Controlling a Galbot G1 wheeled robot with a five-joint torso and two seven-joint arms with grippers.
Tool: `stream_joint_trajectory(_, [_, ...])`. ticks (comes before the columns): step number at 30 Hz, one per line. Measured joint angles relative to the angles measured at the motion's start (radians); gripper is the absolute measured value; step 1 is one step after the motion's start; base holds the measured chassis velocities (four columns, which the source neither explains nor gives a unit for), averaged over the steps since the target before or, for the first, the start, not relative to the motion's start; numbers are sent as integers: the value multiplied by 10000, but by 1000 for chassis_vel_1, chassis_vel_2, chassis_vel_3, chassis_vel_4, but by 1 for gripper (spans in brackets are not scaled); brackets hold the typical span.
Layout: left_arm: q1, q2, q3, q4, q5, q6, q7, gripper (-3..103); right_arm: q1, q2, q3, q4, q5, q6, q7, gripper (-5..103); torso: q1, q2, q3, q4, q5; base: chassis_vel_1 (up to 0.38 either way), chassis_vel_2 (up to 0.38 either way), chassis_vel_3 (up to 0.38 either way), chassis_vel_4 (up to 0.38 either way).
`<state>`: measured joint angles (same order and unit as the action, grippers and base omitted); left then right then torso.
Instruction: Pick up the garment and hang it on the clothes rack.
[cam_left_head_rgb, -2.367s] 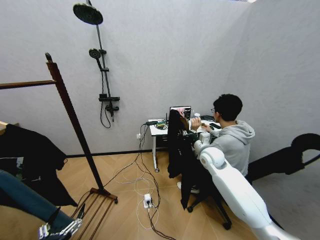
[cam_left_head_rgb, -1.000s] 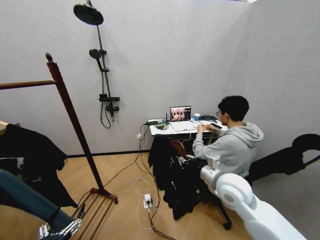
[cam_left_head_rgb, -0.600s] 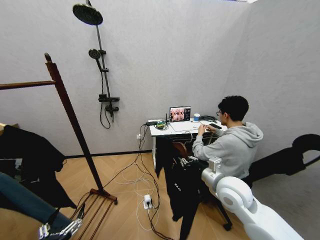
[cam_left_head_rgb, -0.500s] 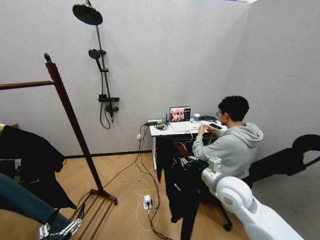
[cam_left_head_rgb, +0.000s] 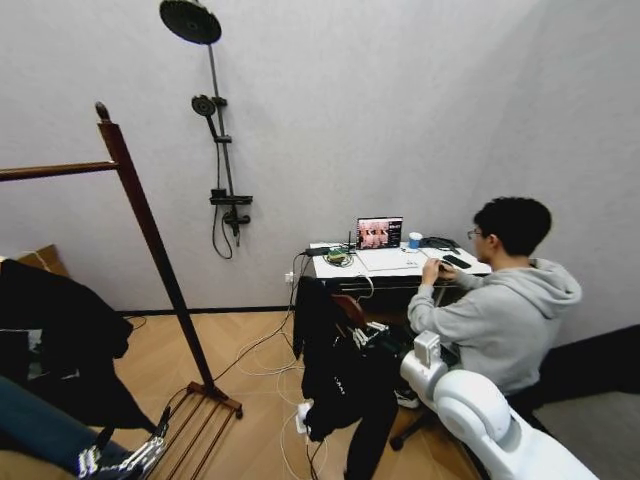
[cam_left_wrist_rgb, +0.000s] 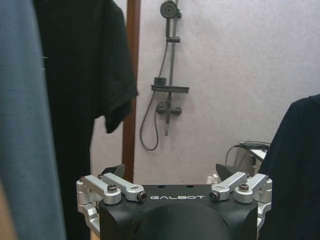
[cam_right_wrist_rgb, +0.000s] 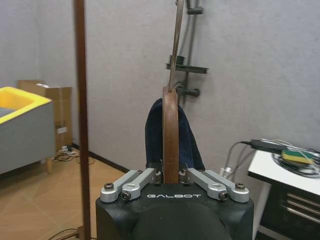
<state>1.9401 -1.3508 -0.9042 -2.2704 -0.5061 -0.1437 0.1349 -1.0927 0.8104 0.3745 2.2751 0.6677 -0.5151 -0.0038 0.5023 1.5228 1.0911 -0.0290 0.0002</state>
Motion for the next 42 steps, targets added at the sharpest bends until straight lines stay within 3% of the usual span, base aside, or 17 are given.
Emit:
stream_joint_trajectory(14, [0,0,0,0,0,0,0,100,441,-212,-22,-163,266,270,-167,9,-1,2,0,4,-5,96,139,138,91])
stream_joint_trajectory(42, [0,0,0,0,0,1,-1,100,797,-163,369,-312,558,512,663,9,-1,2,-1,3,0,52,194,207,52])
